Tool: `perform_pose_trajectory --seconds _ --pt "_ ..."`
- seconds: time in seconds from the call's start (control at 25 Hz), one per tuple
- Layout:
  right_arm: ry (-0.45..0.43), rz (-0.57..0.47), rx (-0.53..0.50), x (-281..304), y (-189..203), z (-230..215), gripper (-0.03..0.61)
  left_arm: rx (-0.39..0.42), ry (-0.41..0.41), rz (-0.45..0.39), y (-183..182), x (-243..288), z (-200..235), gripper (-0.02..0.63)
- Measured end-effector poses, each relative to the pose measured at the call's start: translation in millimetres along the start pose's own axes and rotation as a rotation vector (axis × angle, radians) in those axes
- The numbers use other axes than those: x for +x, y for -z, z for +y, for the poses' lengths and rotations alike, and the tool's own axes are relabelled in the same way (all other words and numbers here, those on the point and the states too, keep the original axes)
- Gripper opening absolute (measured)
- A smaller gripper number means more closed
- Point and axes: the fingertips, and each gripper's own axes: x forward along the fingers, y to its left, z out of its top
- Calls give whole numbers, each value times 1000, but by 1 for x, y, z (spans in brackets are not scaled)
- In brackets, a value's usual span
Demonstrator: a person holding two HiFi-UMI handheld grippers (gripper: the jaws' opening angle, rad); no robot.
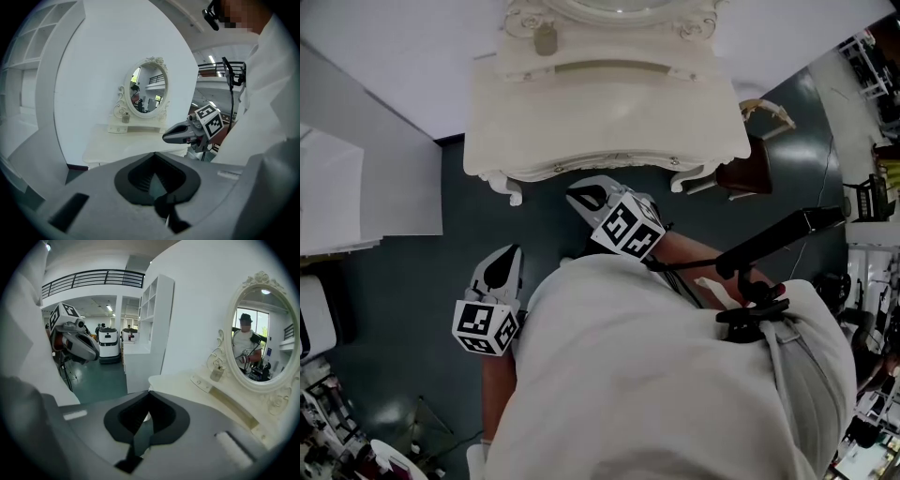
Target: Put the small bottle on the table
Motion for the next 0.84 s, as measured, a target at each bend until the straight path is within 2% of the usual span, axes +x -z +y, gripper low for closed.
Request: perform_pose_trajectory --seconds 0.56,0.84 --pt "4 4 31 21 3 -54 0 -1 12 29 -27 46 22 3" --pt "16 -3 17 -14 -6 -53 0 16 2 12 -45 29 -11 3"
